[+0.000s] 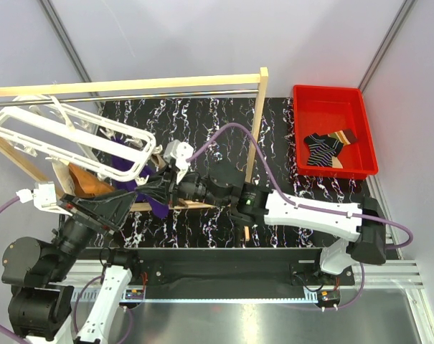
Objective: Clip the socks to the hanger
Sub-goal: Open the clamp at the hanger.
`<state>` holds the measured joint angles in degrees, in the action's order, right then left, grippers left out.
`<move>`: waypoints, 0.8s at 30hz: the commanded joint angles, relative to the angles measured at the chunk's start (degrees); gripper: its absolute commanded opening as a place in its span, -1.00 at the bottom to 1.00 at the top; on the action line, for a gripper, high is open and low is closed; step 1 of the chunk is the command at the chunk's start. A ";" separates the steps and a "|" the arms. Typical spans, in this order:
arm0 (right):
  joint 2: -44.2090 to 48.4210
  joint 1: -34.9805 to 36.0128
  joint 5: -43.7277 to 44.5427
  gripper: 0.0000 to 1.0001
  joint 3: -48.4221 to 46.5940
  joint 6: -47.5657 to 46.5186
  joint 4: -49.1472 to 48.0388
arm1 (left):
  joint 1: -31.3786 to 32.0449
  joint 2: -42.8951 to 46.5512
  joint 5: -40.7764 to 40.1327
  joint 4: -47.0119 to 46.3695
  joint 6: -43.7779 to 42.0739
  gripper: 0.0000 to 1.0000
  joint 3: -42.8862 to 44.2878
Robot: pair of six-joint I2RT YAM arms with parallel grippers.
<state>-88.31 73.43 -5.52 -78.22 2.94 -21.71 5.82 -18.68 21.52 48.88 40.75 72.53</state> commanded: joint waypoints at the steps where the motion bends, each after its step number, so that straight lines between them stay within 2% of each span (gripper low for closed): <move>1: 2.09 0.05 0.51 -1.00 -7.46 2.77 14.64 | -0.99 0.40 4.67 -5.11 0.73 0.10 1.12; 7: 0.78 0.05 -0.81 -1.00 -14.23 3.92 27.84 | -4.24 -2.33 5.47 -4.24 2.05 0.18 3.66; 12: -0.45 0.05 -1.69 -1.00 -17.49 3.83 32.60 | -4.77 -4.43 2.30 -3.53 3.54 0.30 5.69; 17: -1.33 0.05 -2.13 -1.00 -20.39 3.21 37.18 | -5.12 -6.89 4.67 -3.71 5.65 0.26 4.46; 24: -2.91 0.05 -1.25 -1.00 -23.64 1.90 40.16 | -5.30 -8.22 5.55 -1.78 4.16 0.19 4.90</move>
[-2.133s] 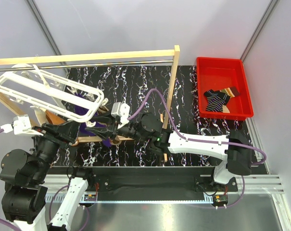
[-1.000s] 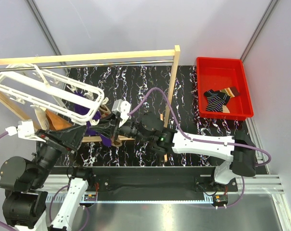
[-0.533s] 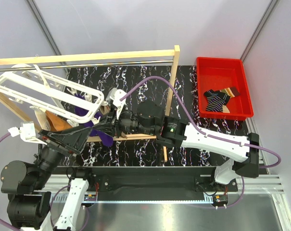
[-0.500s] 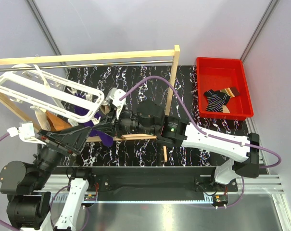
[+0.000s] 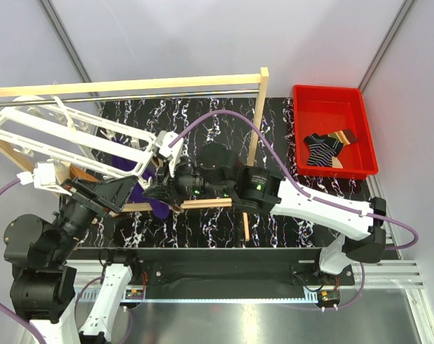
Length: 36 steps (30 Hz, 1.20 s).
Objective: Clip the socks to the hanger
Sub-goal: Open the clamp at the hanger.
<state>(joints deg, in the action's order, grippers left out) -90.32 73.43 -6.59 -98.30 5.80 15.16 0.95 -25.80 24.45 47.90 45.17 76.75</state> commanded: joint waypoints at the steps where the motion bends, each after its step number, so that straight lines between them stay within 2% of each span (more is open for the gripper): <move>1: -1.25 -0.04 -0.09 -1.00 -4.09 -0.97 3.73 | -0.42 -1.35 2.80 -0.62 -0.52 0.17 0.77; 8: -4.15 -0.04 1.31 -1.00 -8.31 -1.14 7.78 | -0.25 -1.53 3.15 0.61 -2.36 0.16 0.68; 12: -4.86 0.05 2.20 -1.00 -10.15 -1.14 9.62 | -0.07 0.49 2.54 1.32 -4.91 0.24 -0.11; 16: -6.09 0.05 1.23 -1.00 -13.31 -1.67 13.56 | -0.07 0.76 4.81 1.23 -5.44 0.25 -1.60; 21: -7.94 0.05 -0.52 -1.00 -18.76 -1.76 17.88 | -0.07 0.93 3.15 1.32 -5.44 0.25 -1.96; 29: -10.48 -0.04 -3.16 -1.00 -22.10 -1.32 19.82 | -0.07 0.49 2.89 -1.58 -3.16 0.22 -2.31; 36: -11.10 0.05 -5.10 -1.00 -22.28 -0.79 19.30 | -0.60 0.05 3.06 -3.07 -1.58 0.11 -2.57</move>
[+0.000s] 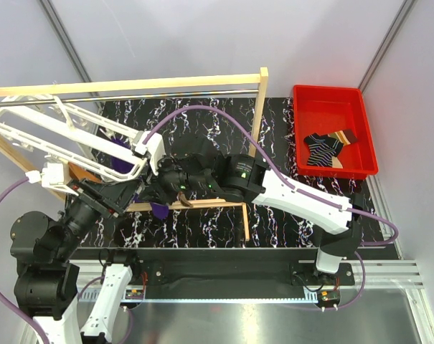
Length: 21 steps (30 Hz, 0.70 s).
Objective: Clip the socks to the hanger
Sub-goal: Open the clamp at the hanger.
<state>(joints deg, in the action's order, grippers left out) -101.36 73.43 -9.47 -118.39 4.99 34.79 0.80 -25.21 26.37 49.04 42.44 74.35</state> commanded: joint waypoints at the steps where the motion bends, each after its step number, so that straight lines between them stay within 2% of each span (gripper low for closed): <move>1: 0.02 0.05 -2.21 -1.00 -2.28 0.02 -0.33 | -0.71 -0.63 1.40 -4.30 1.33 0.12 -0.25; 16: 0.38 0.05 -2.47 -1.00 -3.43 0.72 -2.62 | -0.71 -0.98 2.11 -1.22 -0.42 0.12 -0.52; 21: 0.03 0.05 -3.79 -1.00 -4.04 1.25 -2.97 | -0.71 -1.15 2.19 -1.58 -0.25 0.01 -0.52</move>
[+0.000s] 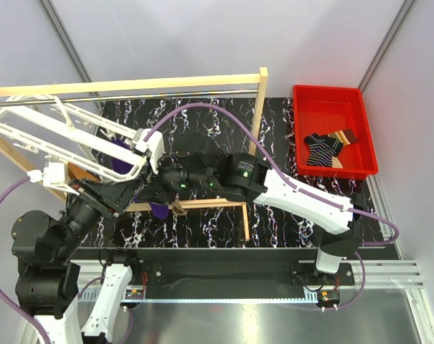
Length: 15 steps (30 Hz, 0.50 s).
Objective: Clip the socks to the hanger
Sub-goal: Open the clamp at the hanger.
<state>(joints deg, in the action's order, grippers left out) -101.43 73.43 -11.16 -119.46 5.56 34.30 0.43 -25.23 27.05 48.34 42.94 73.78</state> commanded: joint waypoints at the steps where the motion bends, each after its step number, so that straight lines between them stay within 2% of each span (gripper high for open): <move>1: 0.00 0.05 -2.37 -1.00 -3.15 0.59 -2.49 | -0.43 -1.13 1.52 -0.96 -0.84 0.00 0.05; 5: -0.79 0.05 -3.52 -1.00 -4.20 0.85 -2.66 | -0.34 -1.31 1.78 -1.05 -0.84 -0.05 -0.04; 9: -1.23 -0.04 -3.17 -0.97 -4.47 0.85 -2.58 | -0.34 -1.05 1.61 -1.23 -1.10 -0.36 0.05; 10: -1.23 -0.04 -2.99 -0.91 -4.38 0.77 -2.49 | -0.34 -0.87 1.52 -1.05 -1.19 -0.56 0.05; 12: -0.70 0.05 -2.47 -0.67 -3.59 0.68 -2.58 | -0.34 -0.61 1.25 -0.88 -1.36 -0.72 -0.04; 15: 0.52 -0.04 -1.41 -0.55 -1.57 0.59 -3.19 | -0.34 -0.26 0.82 -0.79 -1.37 -1.00 -0.39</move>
<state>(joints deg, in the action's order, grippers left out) -102.87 73.21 -12.56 -120.70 6.37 35.44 0.36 -25.23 27.42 47.92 40.84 73.78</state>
